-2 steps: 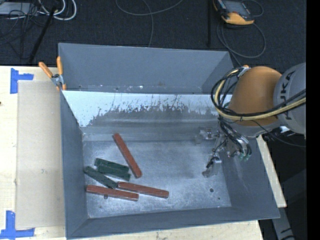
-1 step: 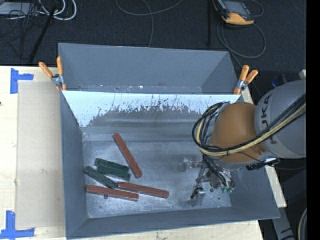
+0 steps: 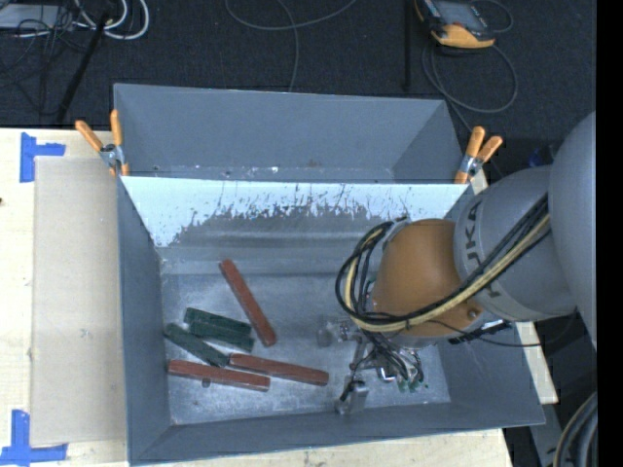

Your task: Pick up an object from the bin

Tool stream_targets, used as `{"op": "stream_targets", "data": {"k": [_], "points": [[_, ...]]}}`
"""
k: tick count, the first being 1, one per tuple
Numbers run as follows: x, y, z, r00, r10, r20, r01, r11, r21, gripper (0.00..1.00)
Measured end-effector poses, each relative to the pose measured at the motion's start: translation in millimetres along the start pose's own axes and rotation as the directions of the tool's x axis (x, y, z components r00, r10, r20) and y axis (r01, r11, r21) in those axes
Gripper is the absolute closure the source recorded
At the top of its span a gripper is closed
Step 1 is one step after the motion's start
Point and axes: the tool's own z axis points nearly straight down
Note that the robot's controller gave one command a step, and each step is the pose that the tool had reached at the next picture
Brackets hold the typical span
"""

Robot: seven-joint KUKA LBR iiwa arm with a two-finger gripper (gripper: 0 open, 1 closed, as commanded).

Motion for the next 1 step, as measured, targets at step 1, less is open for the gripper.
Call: {"op": "stream_targets", "data": {"k": [1], "points": [[-15.1,65.7,3.0,0.999,-0.044,0.003,0.044,0.999,-0.002,0.00]]}}
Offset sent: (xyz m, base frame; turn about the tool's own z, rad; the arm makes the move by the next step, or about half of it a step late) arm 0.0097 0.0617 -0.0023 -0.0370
